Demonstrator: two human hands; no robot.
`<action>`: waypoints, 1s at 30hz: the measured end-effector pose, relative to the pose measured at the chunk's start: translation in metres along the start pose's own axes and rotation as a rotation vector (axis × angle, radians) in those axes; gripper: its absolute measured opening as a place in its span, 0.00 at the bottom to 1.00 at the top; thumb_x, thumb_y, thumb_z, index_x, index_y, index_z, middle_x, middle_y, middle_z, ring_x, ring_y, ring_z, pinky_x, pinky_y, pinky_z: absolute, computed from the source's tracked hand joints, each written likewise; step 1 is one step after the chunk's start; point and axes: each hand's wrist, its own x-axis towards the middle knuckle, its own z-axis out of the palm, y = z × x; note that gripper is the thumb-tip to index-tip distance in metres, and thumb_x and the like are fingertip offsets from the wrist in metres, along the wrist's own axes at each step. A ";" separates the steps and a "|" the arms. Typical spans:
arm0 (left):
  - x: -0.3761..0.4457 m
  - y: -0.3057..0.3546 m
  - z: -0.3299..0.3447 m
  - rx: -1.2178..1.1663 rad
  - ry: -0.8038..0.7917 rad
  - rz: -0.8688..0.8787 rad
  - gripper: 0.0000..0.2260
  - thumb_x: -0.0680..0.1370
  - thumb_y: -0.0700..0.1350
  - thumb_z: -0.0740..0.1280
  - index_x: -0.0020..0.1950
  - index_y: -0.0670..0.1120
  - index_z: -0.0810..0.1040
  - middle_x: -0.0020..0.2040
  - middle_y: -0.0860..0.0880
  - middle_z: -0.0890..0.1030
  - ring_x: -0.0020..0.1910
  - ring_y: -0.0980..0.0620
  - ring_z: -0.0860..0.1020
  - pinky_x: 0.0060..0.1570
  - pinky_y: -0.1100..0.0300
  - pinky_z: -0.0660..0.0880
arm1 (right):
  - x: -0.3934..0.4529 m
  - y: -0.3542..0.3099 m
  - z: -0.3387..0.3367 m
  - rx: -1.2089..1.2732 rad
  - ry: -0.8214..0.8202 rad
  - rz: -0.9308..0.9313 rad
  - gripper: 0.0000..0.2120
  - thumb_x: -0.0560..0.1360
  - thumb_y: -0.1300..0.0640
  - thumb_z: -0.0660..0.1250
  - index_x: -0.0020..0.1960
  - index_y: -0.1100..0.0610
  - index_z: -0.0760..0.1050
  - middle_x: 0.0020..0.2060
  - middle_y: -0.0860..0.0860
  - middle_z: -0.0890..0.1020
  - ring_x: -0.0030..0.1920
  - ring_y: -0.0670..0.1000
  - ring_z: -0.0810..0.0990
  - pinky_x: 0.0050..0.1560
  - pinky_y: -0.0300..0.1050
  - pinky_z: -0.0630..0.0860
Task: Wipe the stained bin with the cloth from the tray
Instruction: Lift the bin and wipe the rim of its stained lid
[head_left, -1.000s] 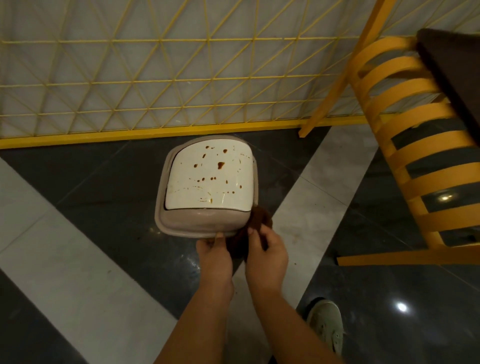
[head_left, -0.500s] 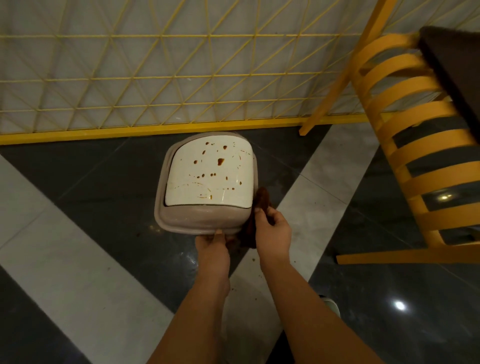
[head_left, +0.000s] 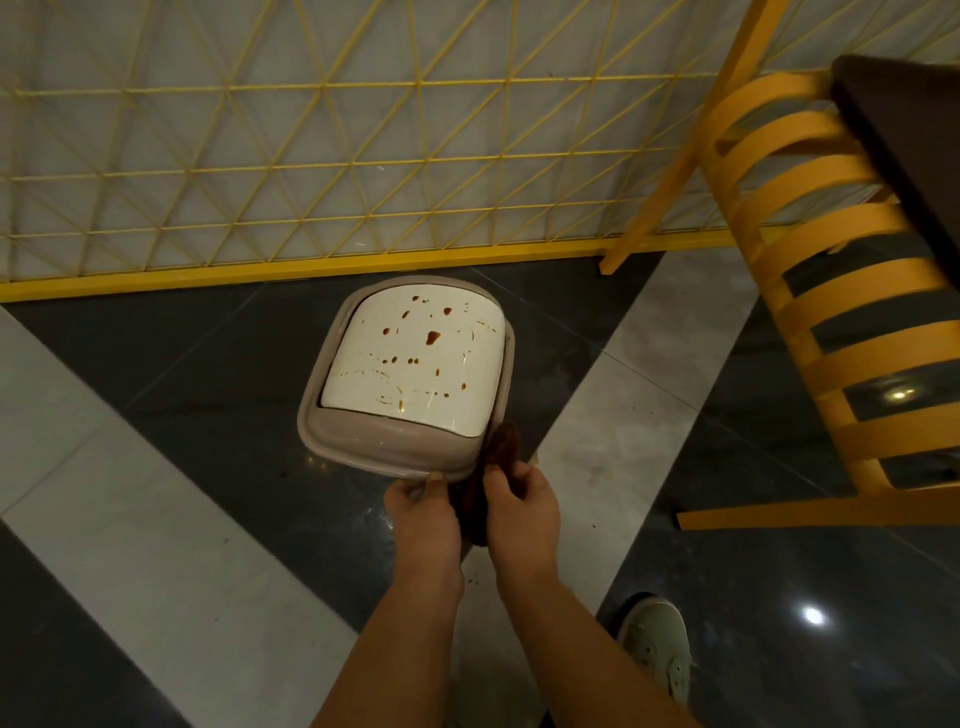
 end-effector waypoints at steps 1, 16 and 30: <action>0.000 0.000 0.000 0.008 0.002 0.017 0.14 0.81 0.40 0.62 0.67 0.43 0.68 0.59 0.43 0.77 0.58 0.44 0.77 0.62 0.49 0.73 | 0.000 -0.001 0.000 0.010 0.010 -0.019 0.08 0.77 0.56 0.66 0.54 0.56 0.78 0.45 0.51 0.83 0.45 0.48 0.82 0.47 0.44 0.81; -0.001 0.001 -0.001 0.040 -0.005 -0.016 0.11 0.80 0.40 0.63 0.63 0.44 0.70 0.57 0.43 0.79 0.56 0.44 0.78 0.61 0.46 0.75 | -0.004 -0.010 0.010 0.028 0.069 0.005 0.07 0.75 0.59 0.68 0.52 0.58 0.74 0.44 0.52 0.81 0.43 0.47 0.80 0.38 0.37 0.75; 0.000 0.004 -0.002 0.030 -0.020 -0.021 0.10 0.79 0.41 0.65 0.59 0.47 0.71 0.57 0.43 0.79 0.58 0.41 0.77 0.62 0.40 0.73 | -0.006 0.039 -0.001 -0.060 -0.019 0.080 0.04 0.77 0.59 0.66 0.47 0.59 0.78 0.41 0.57 0.84 0.45 0.58 0.83 0.47 0.55 0.81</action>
